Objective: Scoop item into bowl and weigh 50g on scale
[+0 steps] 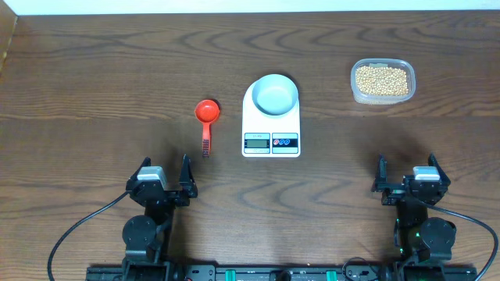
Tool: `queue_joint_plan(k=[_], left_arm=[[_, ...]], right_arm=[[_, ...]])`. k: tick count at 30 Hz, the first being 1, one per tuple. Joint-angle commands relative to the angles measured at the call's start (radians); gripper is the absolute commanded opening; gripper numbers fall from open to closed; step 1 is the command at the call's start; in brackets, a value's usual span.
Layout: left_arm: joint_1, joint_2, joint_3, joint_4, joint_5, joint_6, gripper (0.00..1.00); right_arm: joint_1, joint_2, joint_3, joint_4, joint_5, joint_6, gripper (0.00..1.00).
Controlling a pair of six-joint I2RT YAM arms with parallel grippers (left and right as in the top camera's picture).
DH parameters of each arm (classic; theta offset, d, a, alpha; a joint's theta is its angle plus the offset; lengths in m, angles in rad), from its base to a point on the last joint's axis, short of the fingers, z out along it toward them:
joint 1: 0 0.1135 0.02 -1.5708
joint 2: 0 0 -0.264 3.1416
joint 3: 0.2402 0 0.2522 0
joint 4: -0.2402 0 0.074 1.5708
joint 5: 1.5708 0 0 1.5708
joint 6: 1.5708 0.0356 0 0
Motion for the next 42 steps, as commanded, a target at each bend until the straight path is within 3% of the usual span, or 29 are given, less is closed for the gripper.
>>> queue_joint_plan(k=[1,16,42], left_arm=[[0.005,0.003,0.004,-0.042,-0.031,0.013,0.89],[0.005,0.042,0.127,-0.100,-0.031,0.006,0.89],[0.005,0.655,0.551,-0.174,-0.031,0.006,0.89]], right_arm=[[0.009,0.000,-0.001,-0.005,-0.006,-0.013,0.99],[0.009,0.000,-0.001,-0.005,-0.006,-0.013,0.99],[0.009,0.000,-0.001,-0.005,-0.006,-0.013,0.99]])
